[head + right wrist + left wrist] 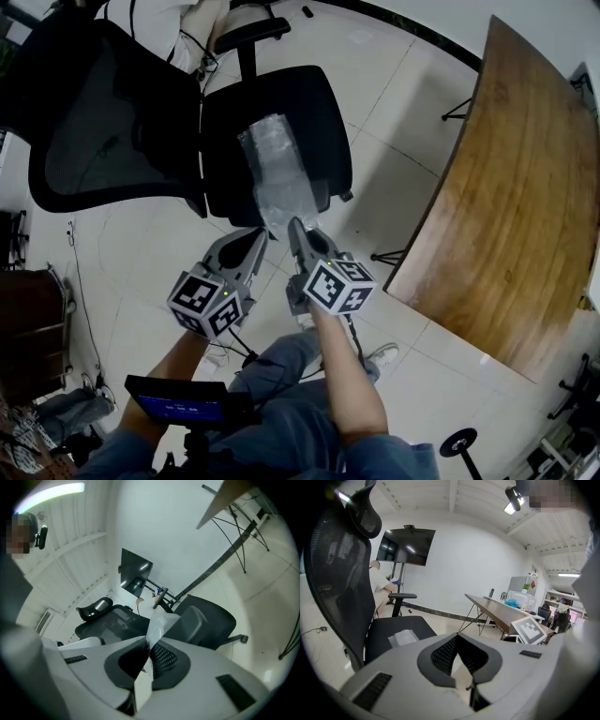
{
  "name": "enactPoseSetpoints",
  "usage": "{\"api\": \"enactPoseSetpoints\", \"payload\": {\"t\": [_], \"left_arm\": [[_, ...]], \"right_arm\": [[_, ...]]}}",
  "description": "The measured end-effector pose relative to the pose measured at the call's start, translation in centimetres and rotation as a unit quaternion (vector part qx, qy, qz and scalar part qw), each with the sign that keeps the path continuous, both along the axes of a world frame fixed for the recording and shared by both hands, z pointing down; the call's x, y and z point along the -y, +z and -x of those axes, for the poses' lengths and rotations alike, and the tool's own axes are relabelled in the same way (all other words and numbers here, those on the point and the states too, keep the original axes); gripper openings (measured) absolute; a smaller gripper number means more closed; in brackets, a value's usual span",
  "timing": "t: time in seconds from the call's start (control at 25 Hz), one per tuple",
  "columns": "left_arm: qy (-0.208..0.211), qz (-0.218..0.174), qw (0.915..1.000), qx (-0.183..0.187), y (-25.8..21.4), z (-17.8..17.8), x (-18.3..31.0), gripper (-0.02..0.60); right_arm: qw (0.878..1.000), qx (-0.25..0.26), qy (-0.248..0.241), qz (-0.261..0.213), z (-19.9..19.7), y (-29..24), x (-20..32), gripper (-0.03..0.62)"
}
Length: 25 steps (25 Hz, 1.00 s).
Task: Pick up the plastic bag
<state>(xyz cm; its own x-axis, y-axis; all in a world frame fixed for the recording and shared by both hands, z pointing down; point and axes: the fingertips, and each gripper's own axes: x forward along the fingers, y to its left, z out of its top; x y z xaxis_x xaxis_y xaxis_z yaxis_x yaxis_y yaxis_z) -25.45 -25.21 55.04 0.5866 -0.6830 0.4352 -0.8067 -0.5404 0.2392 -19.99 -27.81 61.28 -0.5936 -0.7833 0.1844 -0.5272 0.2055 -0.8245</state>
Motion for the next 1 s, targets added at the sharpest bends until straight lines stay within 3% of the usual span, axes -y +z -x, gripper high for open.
{"api": "enactPoseSetpoints", "payload": {"t": [0.48, 1.0], "left_arm": [[-0.01, -0.032, 0.9989, -0.032, -5.1, -3.7, -1.6, 0.02], [0.005, -0.075, 0.9945, -0.072, -11.1, -11.1, -5.3, 0.02]], "right_arm": [[0.99, -0.068, -0.089, -0.081, -2.7, -8.1, -0.8, 0.008], [0.972, -0.147, -0.12, -0.138, -10.6, -15.7, -4.3, 0.008]]}}
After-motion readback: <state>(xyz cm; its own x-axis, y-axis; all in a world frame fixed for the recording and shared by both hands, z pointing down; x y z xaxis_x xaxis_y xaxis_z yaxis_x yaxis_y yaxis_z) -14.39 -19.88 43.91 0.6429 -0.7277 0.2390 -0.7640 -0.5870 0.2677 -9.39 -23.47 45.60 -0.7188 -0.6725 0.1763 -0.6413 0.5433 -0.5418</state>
